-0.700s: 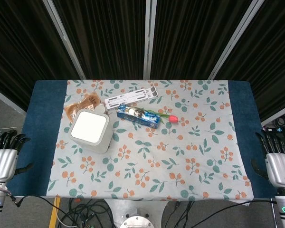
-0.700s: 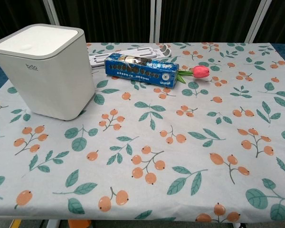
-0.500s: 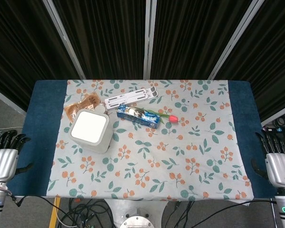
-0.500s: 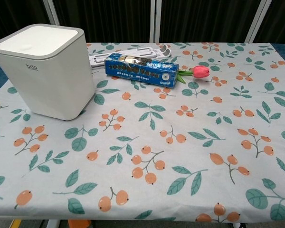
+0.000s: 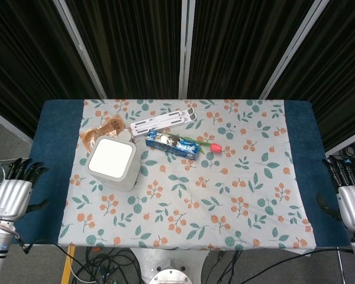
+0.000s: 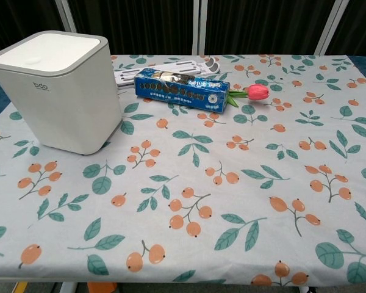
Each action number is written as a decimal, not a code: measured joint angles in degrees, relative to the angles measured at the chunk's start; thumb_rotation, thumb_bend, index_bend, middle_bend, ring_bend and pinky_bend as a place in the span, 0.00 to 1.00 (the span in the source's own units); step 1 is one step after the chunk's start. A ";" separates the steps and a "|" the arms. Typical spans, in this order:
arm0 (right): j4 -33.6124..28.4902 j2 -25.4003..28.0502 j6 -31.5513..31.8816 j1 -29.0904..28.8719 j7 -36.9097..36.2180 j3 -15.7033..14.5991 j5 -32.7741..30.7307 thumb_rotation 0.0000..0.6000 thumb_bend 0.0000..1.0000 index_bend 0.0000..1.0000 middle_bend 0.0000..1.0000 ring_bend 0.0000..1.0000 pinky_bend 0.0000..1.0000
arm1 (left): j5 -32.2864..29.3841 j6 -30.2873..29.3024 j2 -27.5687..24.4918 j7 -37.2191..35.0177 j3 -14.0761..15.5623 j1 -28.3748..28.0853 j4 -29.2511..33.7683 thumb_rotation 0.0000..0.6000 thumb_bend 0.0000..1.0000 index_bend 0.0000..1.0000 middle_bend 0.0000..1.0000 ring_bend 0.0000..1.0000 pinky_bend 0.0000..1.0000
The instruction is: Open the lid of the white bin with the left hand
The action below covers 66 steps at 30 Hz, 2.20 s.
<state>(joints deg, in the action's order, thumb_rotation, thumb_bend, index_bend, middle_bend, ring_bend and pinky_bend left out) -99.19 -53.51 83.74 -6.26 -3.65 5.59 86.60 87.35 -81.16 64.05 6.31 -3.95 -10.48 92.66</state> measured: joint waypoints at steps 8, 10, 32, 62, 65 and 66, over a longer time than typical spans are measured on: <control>-4.71 5.20 0.77 -1.64 3.68 2.62 0.46 1.00 0.31 0.00 0.00 0.00 0.00 | 8.97 3.74 -3.81 -7.22 -1.44 -7.78 2.11 1.00 0.20 0.26 0.22 0.15 0.05; -5.62 5.98 0.81 -1.96 4.63 3.09 0.30 1.00 0.31 0.00 0.00 0.00 0.00 | 10.87 5.66 -4.53 -9.11 -1.52 -10.09 2.66 1.00 0.25 0.27 0.22 0.15 0.05; -5.77 6.37 0.46 -2.15 4.10 2.51 -0.24 1.00 0.31 0.00 0.00 0.00 0.00 | 10.35 22.40 -5.11 -7.65 -2.36 -25.40 8.47 0.00 0.39 0.27 0.27 0.12 0.05; -4.25 5.18 0.30 -2.38 2.78 1.82 0.03 1.00 0.31 0.00 0.00 0.00 0.00 | 8.10 13.30 -1.98 -7.38 0.00 -21.81 3.62 0.00 0.38 0.35 0.33 0.12 0.04; -4.21 5.20 0.28 -2.42 2.73 1.81 0.06 1.00 0.31 0.00 0.00 0.00 0.00 | 7.17 10.20 -2.40 -8.14 -0.86 -20.40 3.23 0.00 0.38 0.35 0.33 0.12 0.04; -4.17 5.20 0.30 -2.41 2.67 1.82 0.06 1.00 0.31 0.00 0.00 0.00 0.00 | 6.80 9.46 -2.55 -8.36 -1.02 -19.91 3.14 0.00 0.38 0.34 0.32 0.12 0.04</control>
<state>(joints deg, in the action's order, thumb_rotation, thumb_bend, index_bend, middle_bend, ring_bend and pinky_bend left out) -103.37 -48.32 84.04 -8.67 -0.99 7.40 86.67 94.15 -71.70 61.50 -2.05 -4.97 -30.39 95.80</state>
